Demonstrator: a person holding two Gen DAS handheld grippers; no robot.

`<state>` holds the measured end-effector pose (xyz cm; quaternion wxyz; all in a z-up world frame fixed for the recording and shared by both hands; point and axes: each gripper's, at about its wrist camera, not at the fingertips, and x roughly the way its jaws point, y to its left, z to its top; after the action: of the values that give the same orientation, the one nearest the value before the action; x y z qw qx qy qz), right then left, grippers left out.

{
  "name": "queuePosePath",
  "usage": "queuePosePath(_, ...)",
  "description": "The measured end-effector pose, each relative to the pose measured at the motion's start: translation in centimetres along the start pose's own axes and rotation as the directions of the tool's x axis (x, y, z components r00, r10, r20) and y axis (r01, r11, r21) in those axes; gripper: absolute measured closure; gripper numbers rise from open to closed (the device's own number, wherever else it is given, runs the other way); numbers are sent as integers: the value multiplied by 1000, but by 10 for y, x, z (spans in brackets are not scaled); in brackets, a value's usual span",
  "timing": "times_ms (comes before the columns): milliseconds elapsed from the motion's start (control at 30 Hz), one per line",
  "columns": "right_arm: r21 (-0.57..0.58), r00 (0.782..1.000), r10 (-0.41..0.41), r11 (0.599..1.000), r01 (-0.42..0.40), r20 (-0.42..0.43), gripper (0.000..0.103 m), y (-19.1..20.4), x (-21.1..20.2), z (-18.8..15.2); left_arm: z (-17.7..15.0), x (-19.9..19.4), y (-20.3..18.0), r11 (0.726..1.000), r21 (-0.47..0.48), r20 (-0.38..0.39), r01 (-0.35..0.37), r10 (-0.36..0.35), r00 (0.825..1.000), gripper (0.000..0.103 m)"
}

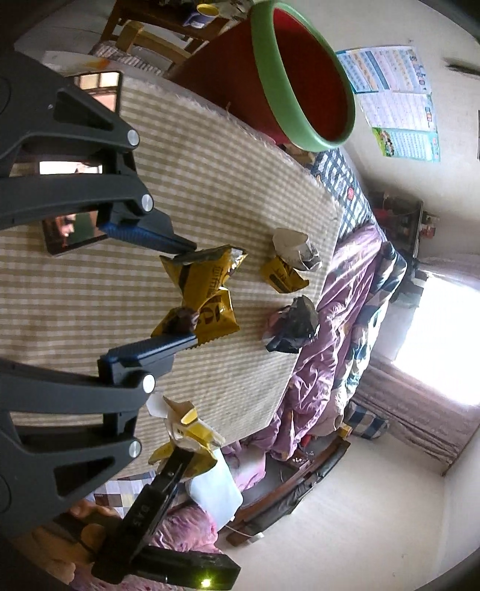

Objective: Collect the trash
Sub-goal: 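Carry the yellow wrapper and yellow bag over the red bucket with both tools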

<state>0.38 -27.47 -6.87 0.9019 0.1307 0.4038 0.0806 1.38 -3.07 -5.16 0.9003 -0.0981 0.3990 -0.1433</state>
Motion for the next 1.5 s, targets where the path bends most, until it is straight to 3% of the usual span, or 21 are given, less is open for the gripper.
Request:
queuePosePath(267,-52,998,67,996,-68,-14,59,6,-3,-1,-8,-16,-8,995,-57,29,-84,86,996,61)
queuePosePath(467,-104,991,133,986,-131,11,59,9,-9,8,-8,-37,-4,981,-106,70,-160,168,983,61)
queuePosePath(933,-122,972,235,965,-231,15,59,24,-9,19,-9,-89,31,927,-200,129,-316,345,930,61)
queuePosePath(1067,-123,971,239,964,-235,15,59,37,-2,22,-5,-91,48,924,-224,130,-309,343,930,61)
queuePosePath(1300,-90,977,212,974,-208,29,59,74,16,30,19,-86,92,948,-194,150,-254,284,947,61)
queuePosePath(1500,-74,988,144,988,-139,64,59,111,28,38,39,-78,143,962,-187,151,-200,229,962,61)
